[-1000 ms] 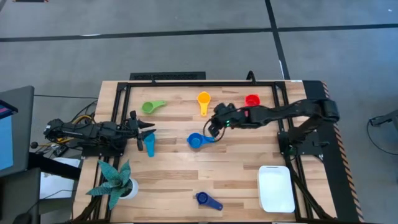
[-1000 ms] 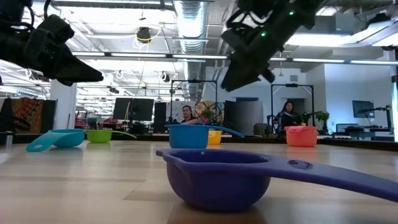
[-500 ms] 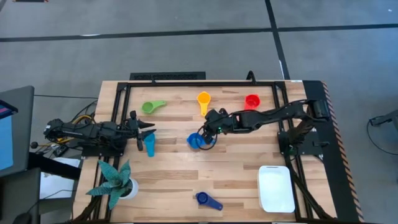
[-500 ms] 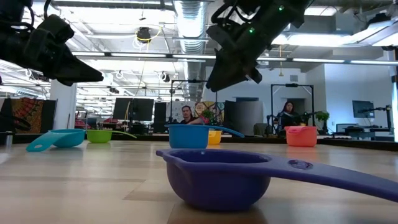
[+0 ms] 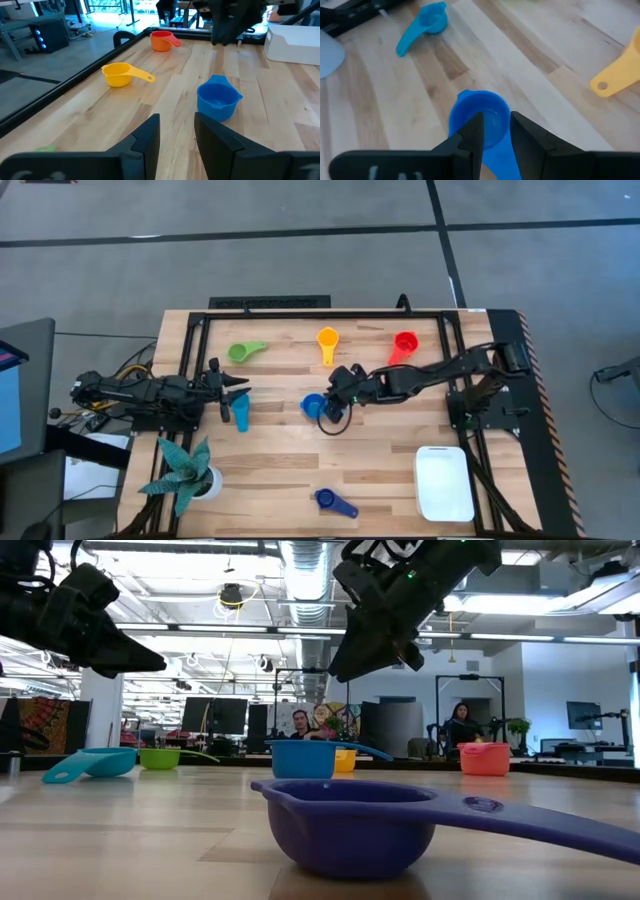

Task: Nest measuring cups in basket
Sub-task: Stack the blue measuring cup on the red measuring cup

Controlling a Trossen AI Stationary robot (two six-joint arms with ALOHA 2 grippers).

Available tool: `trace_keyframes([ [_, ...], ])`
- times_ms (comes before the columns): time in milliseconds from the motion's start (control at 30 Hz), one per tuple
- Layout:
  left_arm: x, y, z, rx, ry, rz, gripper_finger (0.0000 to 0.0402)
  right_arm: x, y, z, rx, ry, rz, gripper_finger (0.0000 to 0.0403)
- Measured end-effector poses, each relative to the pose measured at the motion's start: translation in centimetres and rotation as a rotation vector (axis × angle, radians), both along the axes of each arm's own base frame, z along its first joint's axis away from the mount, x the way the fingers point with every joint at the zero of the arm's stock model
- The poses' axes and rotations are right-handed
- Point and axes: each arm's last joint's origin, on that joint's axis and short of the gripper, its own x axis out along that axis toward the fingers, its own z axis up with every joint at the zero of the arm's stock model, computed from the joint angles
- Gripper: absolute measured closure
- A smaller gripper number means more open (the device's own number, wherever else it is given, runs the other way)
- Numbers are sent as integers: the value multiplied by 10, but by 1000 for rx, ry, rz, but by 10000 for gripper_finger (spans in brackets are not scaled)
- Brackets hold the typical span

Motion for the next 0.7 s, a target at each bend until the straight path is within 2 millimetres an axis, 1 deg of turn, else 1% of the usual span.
trace_keyframes([
  [200,0,0,0,0,0,0,290,-2,8,-1,-13,10,0,285],
  [467,0,0,0,0,0,0,290,-1,-1,-1,-16,13,-27,285],
  [700,0,0,0,0,0,0,290,-1,-2,-1,-16,12,-32,285],
])
